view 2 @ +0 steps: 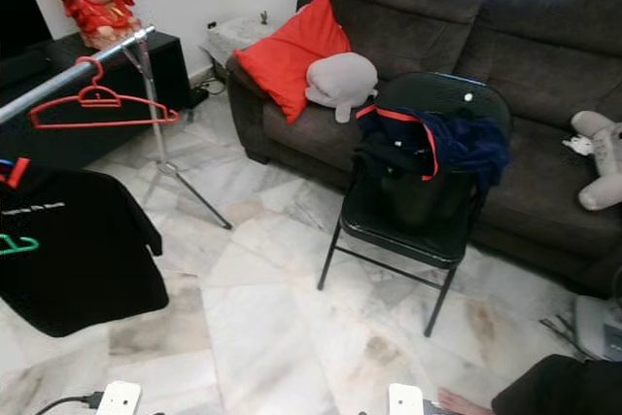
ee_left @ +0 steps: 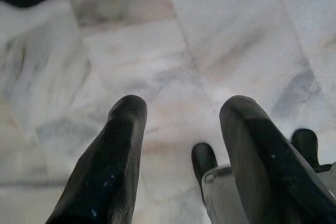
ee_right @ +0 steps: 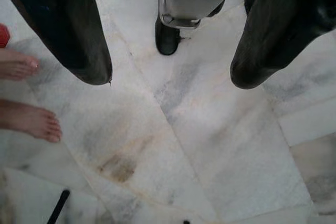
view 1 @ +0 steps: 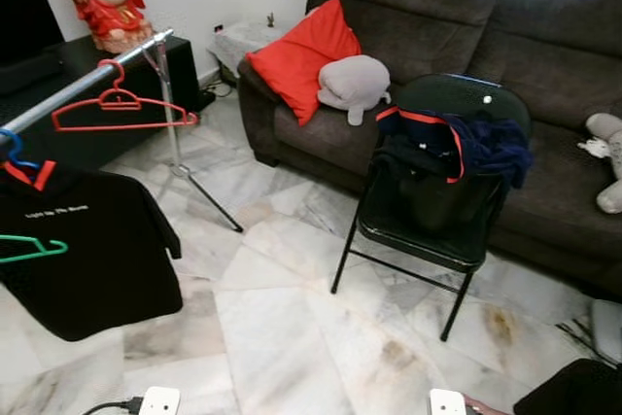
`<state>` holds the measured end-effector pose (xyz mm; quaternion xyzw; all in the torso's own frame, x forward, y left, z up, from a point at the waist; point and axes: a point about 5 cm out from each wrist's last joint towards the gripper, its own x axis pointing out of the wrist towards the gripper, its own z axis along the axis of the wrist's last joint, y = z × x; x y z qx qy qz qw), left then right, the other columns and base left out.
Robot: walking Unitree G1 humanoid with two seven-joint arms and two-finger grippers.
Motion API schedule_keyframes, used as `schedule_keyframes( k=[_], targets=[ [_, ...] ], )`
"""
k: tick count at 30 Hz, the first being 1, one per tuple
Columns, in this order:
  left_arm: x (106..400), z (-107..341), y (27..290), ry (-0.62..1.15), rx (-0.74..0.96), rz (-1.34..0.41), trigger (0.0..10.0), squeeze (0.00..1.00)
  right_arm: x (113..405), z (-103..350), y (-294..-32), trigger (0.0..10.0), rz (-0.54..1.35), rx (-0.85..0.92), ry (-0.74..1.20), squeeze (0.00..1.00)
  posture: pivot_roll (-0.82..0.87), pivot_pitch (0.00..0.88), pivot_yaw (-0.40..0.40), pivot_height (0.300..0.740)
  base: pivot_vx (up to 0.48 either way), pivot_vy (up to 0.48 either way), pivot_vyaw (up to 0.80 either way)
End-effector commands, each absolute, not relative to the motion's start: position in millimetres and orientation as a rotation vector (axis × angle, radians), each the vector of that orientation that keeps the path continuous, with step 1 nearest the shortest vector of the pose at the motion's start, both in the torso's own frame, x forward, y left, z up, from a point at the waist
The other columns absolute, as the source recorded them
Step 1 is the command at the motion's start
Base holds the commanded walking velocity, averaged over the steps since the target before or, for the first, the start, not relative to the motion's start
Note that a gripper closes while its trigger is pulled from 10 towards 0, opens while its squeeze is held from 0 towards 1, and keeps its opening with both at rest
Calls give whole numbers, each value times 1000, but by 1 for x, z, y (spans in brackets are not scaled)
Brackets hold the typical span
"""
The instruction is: Hang hanger
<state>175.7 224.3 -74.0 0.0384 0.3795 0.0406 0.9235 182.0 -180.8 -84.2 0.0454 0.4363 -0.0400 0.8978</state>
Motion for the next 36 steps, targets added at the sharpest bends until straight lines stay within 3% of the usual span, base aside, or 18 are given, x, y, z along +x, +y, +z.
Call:
schedule_keyframes(
  k=[1, 8, 36],
  targets=[
    [170, -78, 225, 820, 59, 106, 10000, 0, 182, -84, -181, 10000, -94, 99, 897, 0, -14, 38, -27, 740, 0, 0, 0],
    [170, -79, 223, 831, 43, 108, 10000, 0, 182, -84, -182, 10000, -92, 93, 896, 0, -15, 43, -27, 740, 107, 0, 0],
    [162, -85, 218, 886, 39, 83, 10000, 0, 183, -84, -178, 10000, -68, 75, 888, 0, -26, 18, -19, 740, 312, 0, 0]
  ],
)
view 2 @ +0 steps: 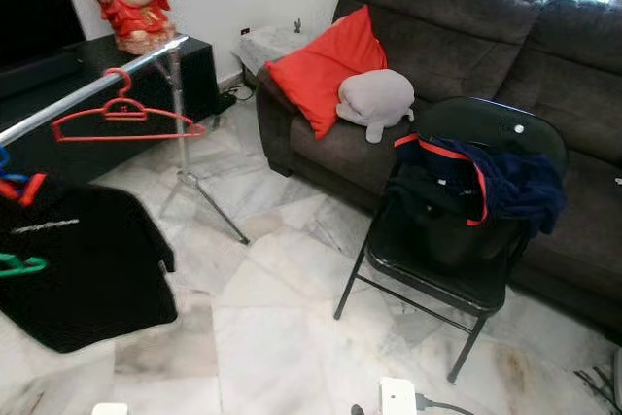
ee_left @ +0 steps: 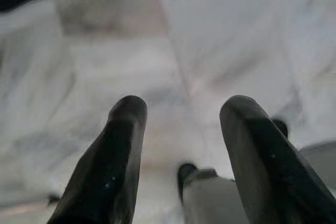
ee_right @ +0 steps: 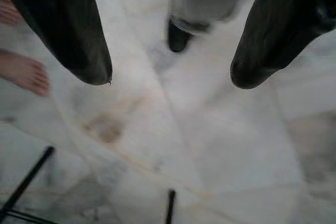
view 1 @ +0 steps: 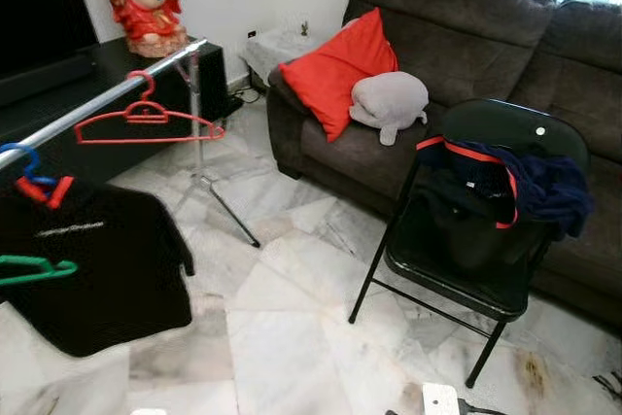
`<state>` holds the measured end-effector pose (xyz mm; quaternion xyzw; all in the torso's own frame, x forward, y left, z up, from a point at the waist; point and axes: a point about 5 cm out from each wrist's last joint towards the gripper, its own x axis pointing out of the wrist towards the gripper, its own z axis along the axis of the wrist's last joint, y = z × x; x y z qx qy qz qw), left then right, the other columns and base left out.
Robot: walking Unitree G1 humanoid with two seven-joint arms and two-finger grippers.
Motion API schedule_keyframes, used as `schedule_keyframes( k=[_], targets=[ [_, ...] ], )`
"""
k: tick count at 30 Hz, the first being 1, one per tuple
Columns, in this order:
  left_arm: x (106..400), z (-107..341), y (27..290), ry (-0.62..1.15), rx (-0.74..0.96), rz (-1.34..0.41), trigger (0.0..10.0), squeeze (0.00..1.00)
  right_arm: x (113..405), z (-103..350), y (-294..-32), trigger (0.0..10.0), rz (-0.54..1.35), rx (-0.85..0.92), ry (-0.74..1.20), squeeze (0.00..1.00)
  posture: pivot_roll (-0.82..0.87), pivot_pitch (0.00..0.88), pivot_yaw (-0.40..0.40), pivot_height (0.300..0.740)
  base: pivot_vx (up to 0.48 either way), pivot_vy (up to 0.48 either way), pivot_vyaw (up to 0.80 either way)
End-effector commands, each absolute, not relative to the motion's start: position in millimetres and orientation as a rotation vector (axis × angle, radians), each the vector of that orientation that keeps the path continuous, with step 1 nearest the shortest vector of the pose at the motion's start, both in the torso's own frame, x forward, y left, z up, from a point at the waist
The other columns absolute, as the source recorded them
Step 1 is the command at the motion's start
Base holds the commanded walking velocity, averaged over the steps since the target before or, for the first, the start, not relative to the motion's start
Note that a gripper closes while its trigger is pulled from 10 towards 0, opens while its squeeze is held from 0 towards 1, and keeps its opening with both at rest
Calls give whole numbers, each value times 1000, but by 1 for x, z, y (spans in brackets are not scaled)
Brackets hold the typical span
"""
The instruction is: Hang hanger
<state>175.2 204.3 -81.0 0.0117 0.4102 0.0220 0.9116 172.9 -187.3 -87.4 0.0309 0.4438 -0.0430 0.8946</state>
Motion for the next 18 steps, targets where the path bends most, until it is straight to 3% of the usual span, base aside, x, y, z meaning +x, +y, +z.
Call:
schedule_keyframes(
  k=[1, 11, 18],
  targets=[
    [162, -85, 218, 887, 38, 83, 10000, 0, 183, -84, -178, 10000, -68, 76, 887, 0, -25, 16, -20, 740, 319, 0, 0],
    [161, -85, 218, 893, 35, 80, 10000, 0, 184, -83, -182, 10000, -98, 90, 883, 0, -25, 27, -22, 740, 320, 0, 0],
    [157, -87, 219, 909, 34, 80, 10000, 0, 184, -83, -181, 10000, -103, 96, 883, 0, -26, 34, -22, 740, 300, 0, -758]
  ],
)
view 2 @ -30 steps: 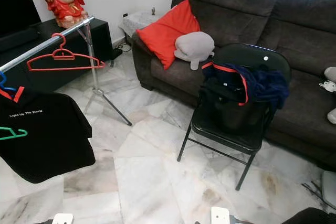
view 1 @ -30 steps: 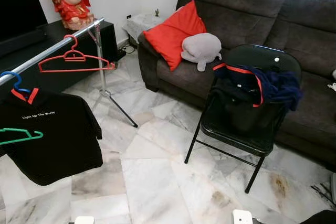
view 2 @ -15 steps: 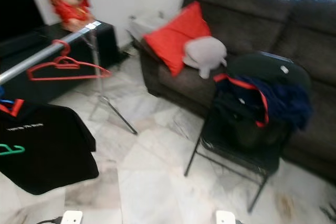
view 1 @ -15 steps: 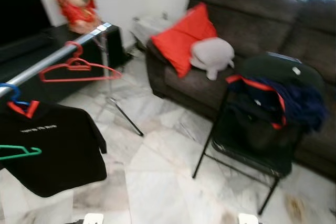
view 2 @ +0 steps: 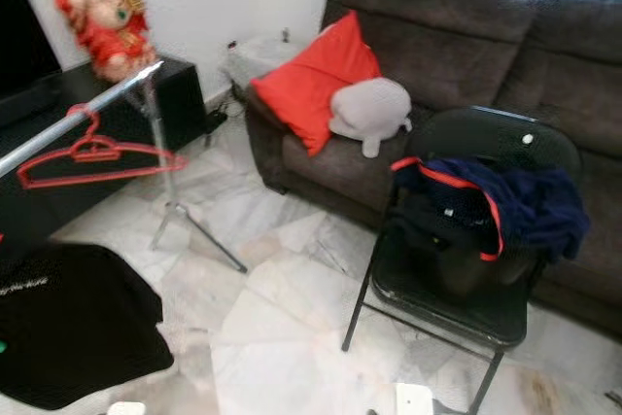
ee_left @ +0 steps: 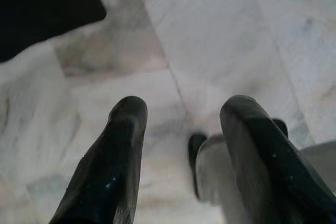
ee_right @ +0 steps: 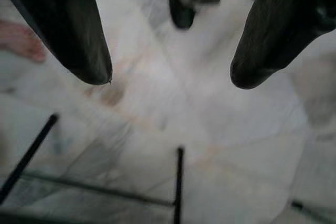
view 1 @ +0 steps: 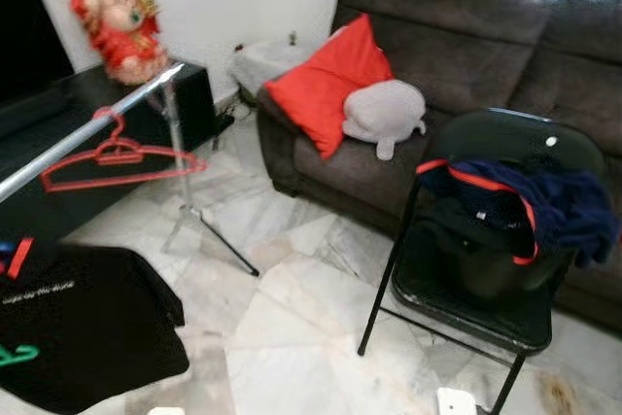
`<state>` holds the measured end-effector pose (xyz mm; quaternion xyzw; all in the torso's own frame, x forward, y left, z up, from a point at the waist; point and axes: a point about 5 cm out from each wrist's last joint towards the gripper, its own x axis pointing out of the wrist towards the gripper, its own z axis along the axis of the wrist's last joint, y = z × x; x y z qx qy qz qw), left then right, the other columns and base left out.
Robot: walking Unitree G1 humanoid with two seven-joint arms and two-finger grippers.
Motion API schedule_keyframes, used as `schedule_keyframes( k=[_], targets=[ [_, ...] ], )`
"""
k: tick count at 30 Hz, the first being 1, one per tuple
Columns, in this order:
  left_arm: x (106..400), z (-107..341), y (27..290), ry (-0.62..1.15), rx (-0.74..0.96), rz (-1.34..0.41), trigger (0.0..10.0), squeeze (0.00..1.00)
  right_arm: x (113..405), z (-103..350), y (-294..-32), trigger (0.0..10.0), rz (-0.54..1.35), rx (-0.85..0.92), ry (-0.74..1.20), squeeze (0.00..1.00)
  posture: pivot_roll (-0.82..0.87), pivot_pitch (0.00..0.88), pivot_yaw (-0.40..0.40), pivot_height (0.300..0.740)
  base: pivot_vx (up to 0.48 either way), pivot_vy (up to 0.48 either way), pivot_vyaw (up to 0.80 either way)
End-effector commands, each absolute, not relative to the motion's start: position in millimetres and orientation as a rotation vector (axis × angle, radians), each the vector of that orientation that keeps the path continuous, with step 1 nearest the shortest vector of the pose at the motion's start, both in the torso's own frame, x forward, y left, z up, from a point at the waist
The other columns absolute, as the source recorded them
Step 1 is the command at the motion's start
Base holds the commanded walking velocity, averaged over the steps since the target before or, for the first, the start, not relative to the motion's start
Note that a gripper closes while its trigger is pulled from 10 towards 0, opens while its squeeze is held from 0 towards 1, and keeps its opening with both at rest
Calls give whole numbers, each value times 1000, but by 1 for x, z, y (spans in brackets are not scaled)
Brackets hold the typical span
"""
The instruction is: Hang hanger
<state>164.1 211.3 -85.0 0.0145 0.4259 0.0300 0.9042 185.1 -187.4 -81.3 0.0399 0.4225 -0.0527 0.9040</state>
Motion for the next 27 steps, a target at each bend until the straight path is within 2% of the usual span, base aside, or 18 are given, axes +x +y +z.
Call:
schedule_keyframes(
  k=[1, 15, 19, 27],
  targets=[
    [156, -87, 219, 914, 34, 83, 10000, 0, 184, -83, -181, 10000, -103, 95, 885, 0, -23, 38, -22, 740, 292, 0, -663],
    [148, -90, 225, 947, 34, 92, 10000, 0, 195, -77, -180, 10000, -130, 144, 826, 0, -30, 49, -22, 740, 282, 0, -32],
    [145, -91, 225, 965, 37, 90, 10000, 0, 205, -71, -179, 10000, -158, 189, 771, 0, -34, 52, -24, 740, 0, 0, 0],
    [138, -94, 226, 990, 34, 98, 10000, 0, 220, -58, -178, 10000, -158, 168, 642, 0, -60, 64, -41, 740, 0, 0, 0]
  ],
)
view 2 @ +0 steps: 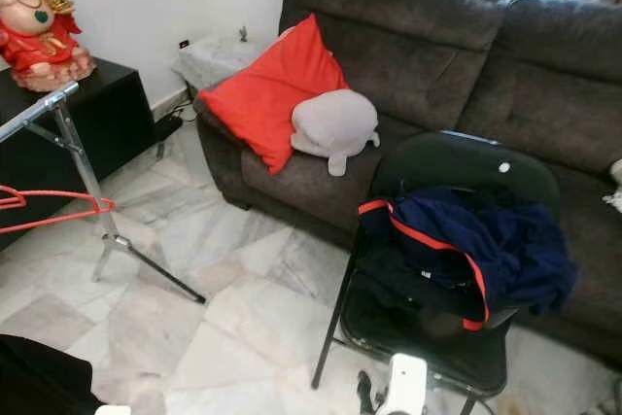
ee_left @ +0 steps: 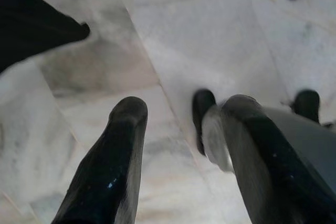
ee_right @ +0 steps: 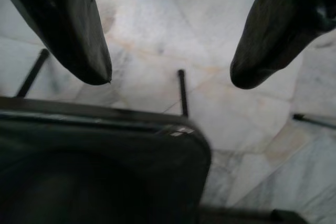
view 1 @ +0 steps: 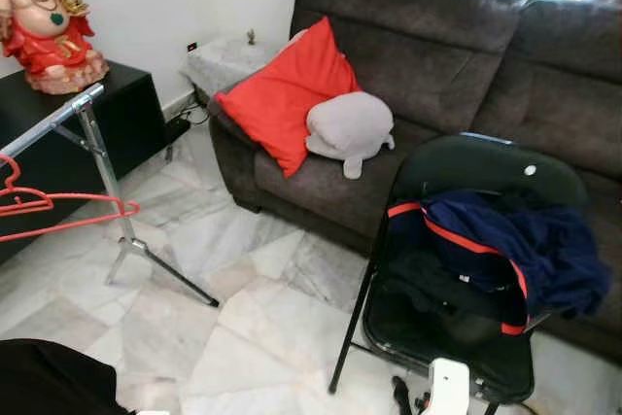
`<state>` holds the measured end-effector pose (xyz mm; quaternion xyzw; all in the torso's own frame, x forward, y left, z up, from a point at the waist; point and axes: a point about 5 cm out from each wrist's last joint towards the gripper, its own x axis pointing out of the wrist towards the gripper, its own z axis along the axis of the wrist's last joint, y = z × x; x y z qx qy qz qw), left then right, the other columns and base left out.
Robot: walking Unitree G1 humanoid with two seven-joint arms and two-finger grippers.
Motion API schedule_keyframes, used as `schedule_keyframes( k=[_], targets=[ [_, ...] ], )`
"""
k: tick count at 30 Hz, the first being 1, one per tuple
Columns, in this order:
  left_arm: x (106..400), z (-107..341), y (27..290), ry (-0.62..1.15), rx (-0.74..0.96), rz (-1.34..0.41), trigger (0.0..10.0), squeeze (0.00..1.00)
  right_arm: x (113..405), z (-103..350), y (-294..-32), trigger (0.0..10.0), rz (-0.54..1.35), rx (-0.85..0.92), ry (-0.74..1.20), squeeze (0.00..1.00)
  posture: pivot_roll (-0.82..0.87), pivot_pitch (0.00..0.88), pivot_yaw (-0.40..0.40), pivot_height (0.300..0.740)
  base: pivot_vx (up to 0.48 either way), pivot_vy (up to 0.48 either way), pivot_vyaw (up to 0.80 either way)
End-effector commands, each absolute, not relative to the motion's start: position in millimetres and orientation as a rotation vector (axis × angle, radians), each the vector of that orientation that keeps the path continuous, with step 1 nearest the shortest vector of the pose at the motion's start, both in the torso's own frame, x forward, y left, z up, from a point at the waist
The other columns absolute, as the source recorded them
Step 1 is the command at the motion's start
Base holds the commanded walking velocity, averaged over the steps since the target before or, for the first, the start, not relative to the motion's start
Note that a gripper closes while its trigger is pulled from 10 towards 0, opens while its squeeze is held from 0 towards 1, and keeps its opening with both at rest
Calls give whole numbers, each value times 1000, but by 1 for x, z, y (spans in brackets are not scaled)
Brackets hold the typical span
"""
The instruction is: Hang hanger
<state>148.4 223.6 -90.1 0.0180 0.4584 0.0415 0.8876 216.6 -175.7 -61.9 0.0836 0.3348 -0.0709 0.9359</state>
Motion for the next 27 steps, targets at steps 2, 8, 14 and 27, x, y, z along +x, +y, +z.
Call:
schedule_keyframes(
  k=[2, 8, 14, 27],
  targets=[
    [137, -94, 226, 995, 34, 98, 10000, 0, 222, -56, -179, 10000, -163, 168, 616, 0, -65, 65, -48, 740, 0, 0, 0],
    [133, -96, 222, 996, 31, 91, 10000, 0, 228, -45, -180, 10000, -134, 149, 504, 0, -91, 64, -68, 740, 0, 0, 0],
    [129, -98, 219, 996, 23, 86, 10000, 0, 215, -33, -179, 10000, -36, 81, 375, 0, -95, 63, -93, 740, 0, 0, 0],
    [135, -98, 209, 986, 29, 69, 10000, 0, 203, 33, -200, 10000, -112, 0, 136, 0, -116, 47, -88, 740, 0, 0, 0]
  ],
)
